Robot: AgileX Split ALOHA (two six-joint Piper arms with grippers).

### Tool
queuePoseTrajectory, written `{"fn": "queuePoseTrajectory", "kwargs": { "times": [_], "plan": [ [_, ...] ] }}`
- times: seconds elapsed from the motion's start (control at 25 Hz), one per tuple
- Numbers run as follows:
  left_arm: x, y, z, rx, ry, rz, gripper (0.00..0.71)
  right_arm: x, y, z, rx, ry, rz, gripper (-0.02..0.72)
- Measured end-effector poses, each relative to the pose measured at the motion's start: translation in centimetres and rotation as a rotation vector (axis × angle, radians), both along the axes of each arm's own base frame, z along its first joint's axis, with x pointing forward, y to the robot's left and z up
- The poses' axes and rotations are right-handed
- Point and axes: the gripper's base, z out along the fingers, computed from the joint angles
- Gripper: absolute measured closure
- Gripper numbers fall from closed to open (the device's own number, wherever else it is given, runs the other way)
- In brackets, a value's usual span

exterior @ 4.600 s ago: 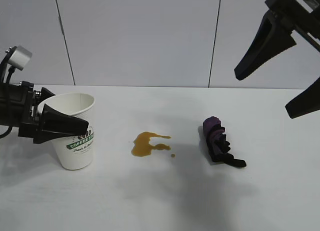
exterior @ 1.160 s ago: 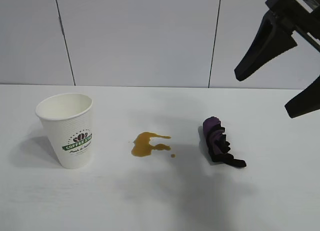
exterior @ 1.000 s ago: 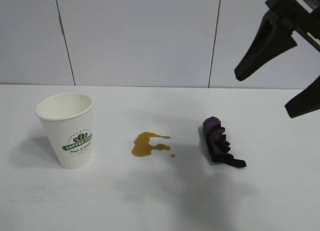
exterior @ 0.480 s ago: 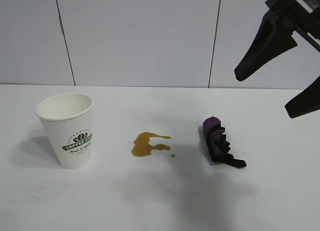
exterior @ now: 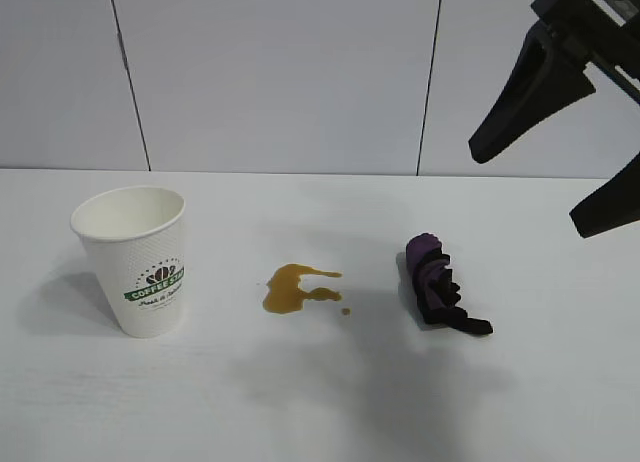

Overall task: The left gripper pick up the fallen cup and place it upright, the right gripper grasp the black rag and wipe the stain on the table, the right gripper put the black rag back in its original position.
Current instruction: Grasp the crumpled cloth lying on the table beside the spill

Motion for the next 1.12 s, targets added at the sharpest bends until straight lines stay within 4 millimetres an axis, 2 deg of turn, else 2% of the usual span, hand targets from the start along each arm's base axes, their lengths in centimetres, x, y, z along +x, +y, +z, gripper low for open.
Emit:
{"fn": "queuePoseTrajectory", "kwargs": {
  "times": [0.16,1.12],
  "plan": [
    [-0.1,-0.2,-1.5,-0.017,-0.006,-0.012,0.016,-0.1,0.0,0.0,0.002,0.007,0.005,0.075],
    [0.2,-0.4,-1.8,-0.039,-0.034,-0.043,0.016,0.3,-0.1,0.0,-0.006,-0.025,-0.017,0.075]
  ]
}}
